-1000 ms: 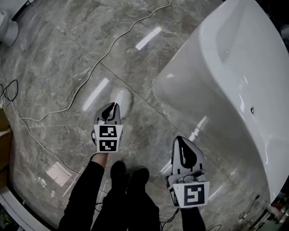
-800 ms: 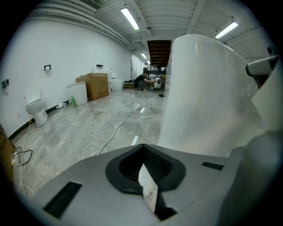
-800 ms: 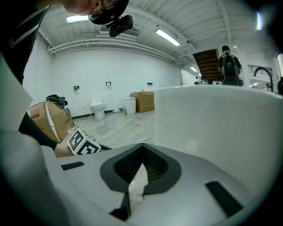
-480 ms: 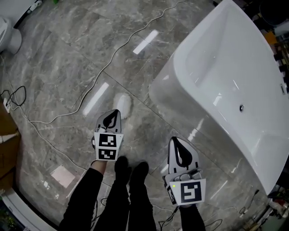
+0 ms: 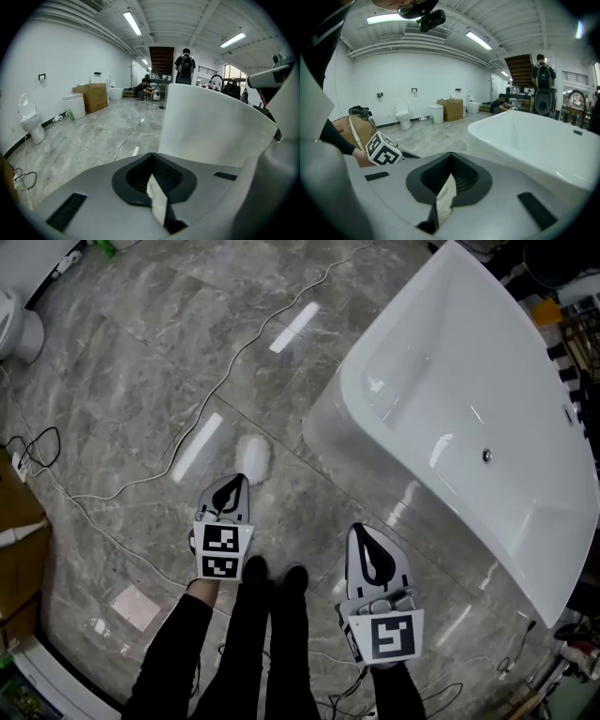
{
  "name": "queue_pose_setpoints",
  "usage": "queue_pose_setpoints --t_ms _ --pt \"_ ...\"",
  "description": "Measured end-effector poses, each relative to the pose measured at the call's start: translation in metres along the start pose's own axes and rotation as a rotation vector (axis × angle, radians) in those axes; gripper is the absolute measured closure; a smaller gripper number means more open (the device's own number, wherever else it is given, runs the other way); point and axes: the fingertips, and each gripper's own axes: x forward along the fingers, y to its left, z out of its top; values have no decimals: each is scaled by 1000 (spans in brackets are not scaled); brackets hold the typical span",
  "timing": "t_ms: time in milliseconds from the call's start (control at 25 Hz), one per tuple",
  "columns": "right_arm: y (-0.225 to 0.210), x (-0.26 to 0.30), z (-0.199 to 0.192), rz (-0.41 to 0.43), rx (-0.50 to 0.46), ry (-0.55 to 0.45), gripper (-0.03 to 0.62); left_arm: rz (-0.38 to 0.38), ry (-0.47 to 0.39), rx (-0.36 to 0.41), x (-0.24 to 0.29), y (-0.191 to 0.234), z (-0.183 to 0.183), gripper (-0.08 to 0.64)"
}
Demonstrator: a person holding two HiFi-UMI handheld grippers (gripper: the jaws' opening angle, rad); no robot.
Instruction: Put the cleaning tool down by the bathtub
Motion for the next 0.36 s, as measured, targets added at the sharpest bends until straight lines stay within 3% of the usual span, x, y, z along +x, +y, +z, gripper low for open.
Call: queue_pose_setpoints --t_ms 360 --pt "16 -26 31 1 -2 -15 594 -36 10 4 -44 -12 19 552"
